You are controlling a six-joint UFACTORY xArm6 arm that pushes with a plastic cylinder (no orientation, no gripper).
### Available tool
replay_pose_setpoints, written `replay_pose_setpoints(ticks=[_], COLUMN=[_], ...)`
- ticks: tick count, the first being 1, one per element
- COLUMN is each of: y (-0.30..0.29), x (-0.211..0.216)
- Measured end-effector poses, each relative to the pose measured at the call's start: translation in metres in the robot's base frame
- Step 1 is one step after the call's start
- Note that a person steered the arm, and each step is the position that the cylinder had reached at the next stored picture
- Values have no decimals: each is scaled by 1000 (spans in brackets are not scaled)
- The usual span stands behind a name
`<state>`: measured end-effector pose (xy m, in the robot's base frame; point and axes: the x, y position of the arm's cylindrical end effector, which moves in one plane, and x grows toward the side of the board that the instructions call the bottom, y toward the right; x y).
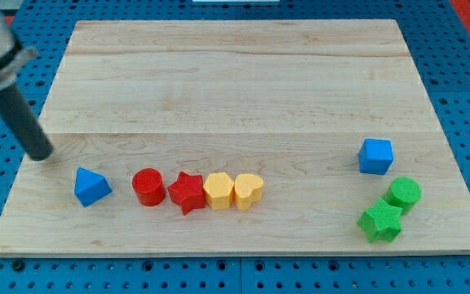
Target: Place the blue triangle to the top of red circle
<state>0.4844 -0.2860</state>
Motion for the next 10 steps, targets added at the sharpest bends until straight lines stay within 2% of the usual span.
replay_pose_setpoints(ticks=[1, 2, 3, 4, 6, 7, 8, 9, 10], y=[-19, 33, 95, 106, 94, 93, 103, 145, 145], x=[28, 74, 85, 78, 29, -22, -33, -32, -31])
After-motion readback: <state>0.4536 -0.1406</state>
